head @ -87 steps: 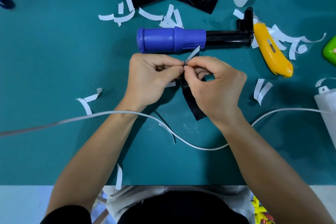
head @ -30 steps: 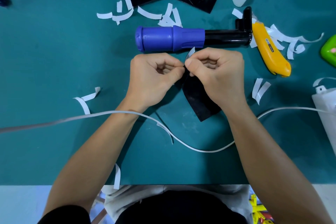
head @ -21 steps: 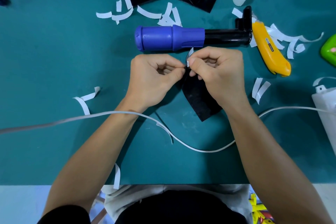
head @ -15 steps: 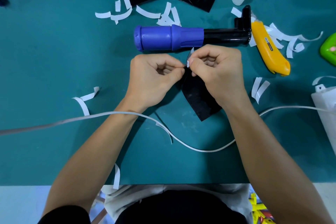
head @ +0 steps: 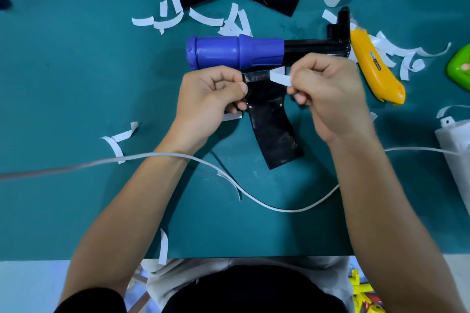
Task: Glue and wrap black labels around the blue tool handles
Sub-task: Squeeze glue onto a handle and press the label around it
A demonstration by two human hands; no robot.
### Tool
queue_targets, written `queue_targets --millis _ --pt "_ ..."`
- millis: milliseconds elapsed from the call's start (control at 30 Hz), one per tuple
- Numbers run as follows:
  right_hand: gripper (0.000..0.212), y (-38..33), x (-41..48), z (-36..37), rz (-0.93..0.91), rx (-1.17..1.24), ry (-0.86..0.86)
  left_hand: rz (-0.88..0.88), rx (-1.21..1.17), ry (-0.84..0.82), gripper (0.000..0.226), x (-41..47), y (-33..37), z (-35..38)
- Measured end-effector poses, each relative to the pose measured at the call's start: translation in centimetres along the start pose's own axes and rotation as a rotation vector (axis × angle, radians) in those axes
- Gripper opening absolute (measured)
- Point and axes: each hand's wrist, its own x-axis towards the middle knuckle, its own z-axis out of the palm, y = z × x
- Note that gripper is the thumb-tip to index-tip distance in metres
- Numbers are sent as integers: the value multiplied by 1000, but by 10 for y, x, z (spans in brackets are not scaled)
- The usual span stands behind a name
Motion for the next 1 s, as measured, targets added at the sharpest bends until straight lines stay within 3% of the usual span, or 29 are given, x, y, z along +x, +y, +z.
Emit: queue_targets --millis 100,233,300,367,433,500,600,667,733,833,1000 --pt "27 -8 5 -26 -12 108 -32 -31 23 -12 31 3 0 -4" --pt "19 -17 5 -62 -49 394 -229 -85 123 -19 33 5 0 -8" --pt "19 -21 1 -74 -61 257 -308 -107 215 14 30 6 -2 -8" --pt "15 -24 -1 -81 -43 -139 -321 -104 307 40 28 5 -2 -7" --pt "25 -20 0 -82 43 -580 -264 -77 386 57 27 2 -1 -6" --pt "36 -17 -2 -77 92 -792 -177 -12 557 71 29 1 1 -7" --pt "34 -24 -7 -68 -100 -693 77 80 877 143 33 -3 9 -11" --pt "17 -31 -5 -75 -261 -661 374 138 854 237 37 -4 11 -13" --pt "13 -31 2 -84 -226 -744 620 229 688 371 33 -3 12 -17" --pt "40 -17 7 -90 -67 -870 630 394 478 494 7 2 9 -27" --pt "45 -20 16 -63 -247 -801 644 454 568 404 56 20 -2 -43"
